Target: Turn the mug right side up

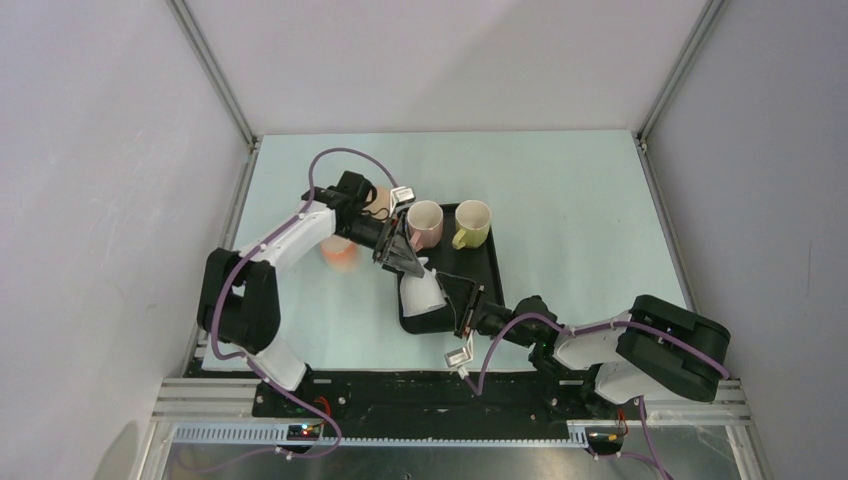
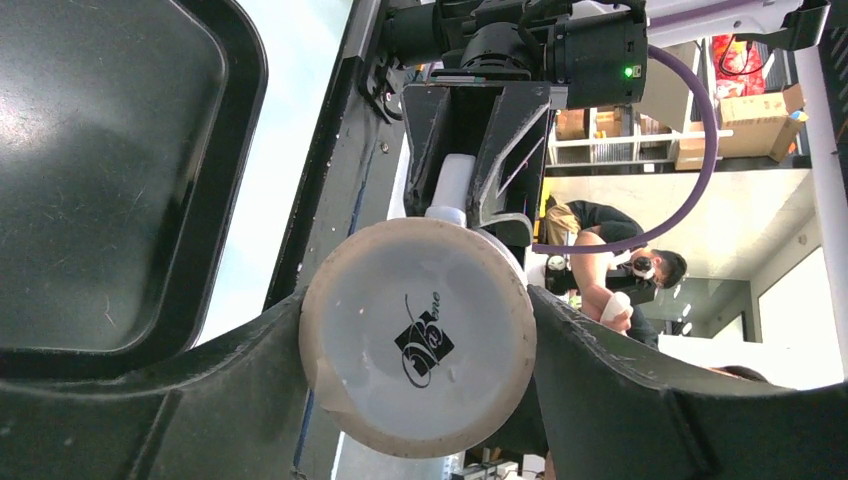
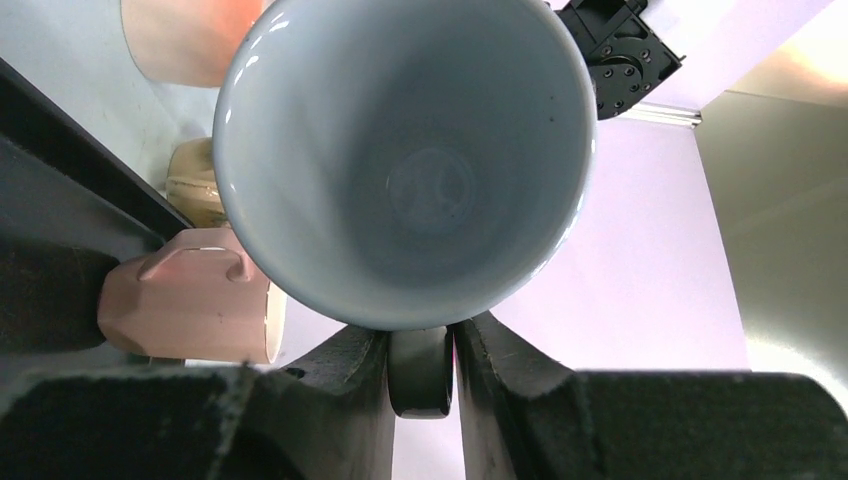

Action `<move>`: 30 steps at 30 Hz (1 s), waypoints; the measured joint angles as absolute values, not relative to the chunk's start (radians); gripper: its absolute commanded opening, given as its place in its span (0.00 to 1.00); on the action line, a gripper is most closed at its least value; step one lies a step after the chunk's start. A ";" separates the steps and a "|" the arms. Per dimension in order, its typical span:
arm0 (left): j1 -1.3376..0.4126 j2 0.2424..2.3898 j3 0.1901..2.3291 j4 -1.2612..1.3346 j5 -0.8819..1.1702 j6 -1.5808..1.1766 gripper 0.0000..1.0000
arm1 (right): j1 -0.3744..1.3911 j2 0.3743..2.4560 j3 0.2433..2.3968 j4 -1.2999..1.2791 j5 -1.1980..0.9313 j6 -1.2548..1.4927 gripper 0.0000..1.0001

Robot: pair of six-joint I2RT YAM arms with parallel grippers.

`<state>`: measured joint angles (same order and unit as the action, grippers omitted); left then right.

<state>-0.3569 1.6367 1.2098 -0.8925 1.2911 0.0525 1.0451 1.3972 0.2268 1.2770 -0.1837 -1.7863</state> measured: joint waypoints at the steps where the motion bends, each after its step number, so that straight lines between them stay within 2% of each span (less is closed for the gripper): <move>1: -0.357 1.639 1.210 -0.893 1.293 0.052 0.90 | 1.045 1.397 0.227 1.277 -0.184 -1.784 0.00; 2: -0.358 1.639 1.210 -0.893 1.296 0.052 0.97 | 1.045 1.397 0.227 1.277 -0.184 -1.781 0.00; 3: -0.360 1.639 1.210 -0.893 1.298 0.052 0.99 | 1.045 1.398 0.227 1.277 -0.184 -1.778 0.00; 18: -0.336 1.638 1.211 -0.896 1.302 0.053 1.00 | 1.045 1.367 0.221 1.261 -0.142 -1.647 0.00; 30: -0.244 1.589 1.251 -0.897 1.241 0.051 1.00 | 1.020 1.148 0.191 0.937 -0.086 -1.429 0.00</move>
<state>-0.2436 1.5890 1.2510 -0.8967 1.2407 0.0513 1.0203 1.1477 0.1913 0.9367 -0.0856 -1.4288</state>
